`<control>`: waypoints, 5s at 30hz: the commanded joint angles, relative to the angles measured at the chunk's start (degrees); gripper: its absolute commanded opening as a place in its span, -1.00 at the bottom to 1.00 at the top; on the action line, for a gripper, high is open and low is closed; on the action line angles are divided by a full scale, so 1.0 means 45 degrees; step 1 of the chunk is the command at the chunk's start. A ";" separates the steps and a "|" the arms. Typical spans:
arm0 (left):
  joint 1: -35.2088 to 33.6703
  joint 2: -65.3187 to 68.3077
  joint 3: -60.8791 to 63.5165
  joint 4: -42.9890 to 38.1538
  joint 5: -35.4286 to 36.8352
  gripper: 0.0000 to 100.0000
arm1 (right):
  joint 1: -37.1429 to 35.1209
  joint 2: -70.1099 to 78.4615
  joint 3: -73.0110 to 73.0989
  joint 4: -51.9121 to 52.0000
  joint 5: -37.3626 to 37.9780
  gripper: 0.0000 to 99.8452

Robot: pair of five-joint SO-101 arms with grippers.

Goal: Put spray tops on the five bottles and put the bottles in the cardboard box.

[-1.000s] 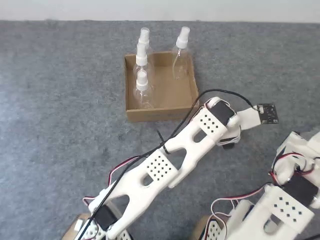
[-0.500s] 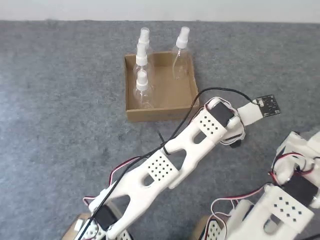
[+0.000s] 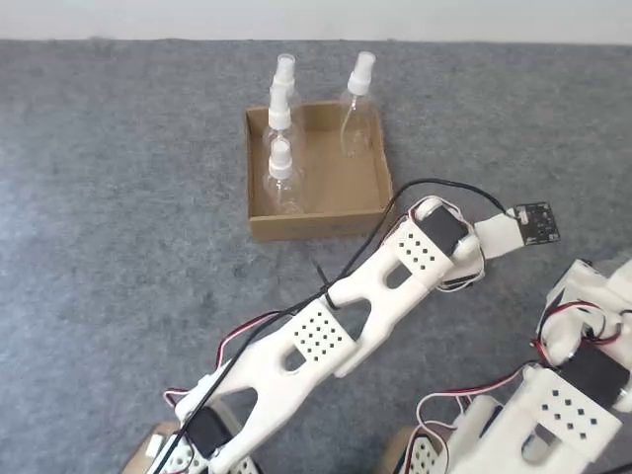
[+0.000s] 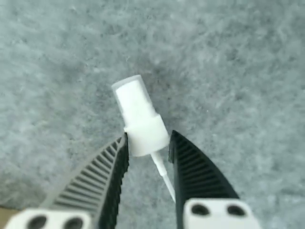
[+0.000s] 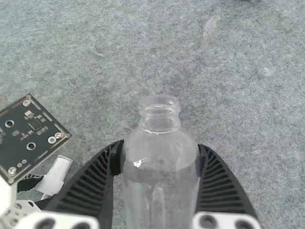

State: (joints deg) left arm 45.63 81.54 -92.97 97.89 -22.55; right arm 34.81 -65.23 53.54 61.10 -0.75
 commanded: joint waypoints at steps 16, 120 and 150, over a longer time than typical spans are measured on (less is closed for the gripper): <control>-0.0117 -0.0254 -0.0479 -0.0625 0.3966 -0.55 | -0.0107 -0.0440 -0.0195 -0.0166 0.0254 -0.80; -0.1973 -1.4144 1.4232 0.0606 0.2149 -0.95 | -0.1690 -0.0440 -0.0176 -0.0010 0.0274 -0.80; -0.4552 -2.5143 1.9585 -0.0020 0.2208 -0.95 | -0.9719 -0.0459 -0.0840 0.0088 0.0215 -0.80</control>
State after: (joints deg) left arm 27.34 -25.71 -4.53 98.77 -12.97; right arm -4.31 -65.23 53.54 61.63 -0.75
